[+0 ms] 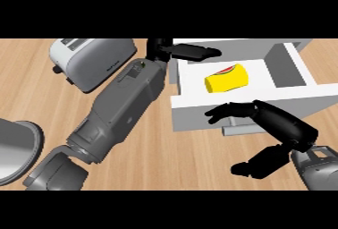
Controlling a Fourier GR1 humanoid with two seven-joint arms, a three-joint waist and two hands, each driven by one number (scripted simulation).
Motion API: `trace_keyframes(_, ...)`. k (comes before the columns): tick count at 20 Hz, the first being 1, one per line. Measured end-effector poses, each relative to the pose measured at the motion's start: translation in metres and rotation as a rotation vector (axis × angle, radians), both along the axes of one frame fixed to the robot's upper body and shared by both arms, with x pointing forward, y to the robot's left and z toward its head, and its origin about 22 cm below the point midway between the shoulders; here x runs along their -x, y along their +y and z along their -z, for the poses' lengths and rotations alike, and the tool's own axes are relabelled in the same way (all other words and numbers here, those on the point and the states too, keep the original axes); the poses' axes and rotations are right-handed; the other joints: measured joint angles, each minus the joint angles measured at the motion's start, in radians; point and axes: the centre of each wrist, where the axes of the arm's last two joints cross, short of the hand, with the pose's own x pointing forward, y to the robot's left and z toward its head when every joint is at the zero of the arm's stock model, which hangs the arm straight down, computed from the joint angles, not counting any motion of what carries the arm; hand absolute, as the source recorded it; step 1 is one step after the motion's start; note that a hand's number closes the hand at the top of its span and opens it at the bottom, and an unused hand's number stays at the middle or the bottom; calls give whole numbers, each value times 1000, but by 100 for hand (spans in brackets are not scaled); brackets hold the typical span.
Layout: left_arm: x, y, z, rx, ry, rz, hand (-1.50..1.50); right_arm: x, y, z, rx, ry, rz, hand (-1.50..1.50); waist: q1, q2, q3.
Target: Pick up the cup, place it into the drawer and close the drawer
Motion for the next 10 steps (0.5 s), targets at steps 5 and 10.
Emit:
trace_keyframes(5, 2, 10, 15, 50, -3, 9, -150, -7, 5, 43, 132, 5, 93, -150, 56, -6, 0)
trace_keyframes(10, 5, 23, 29, 89, -8, 12, -150, -27, 10, 91, 256, 41, 102, 150, 99, -10, 0)
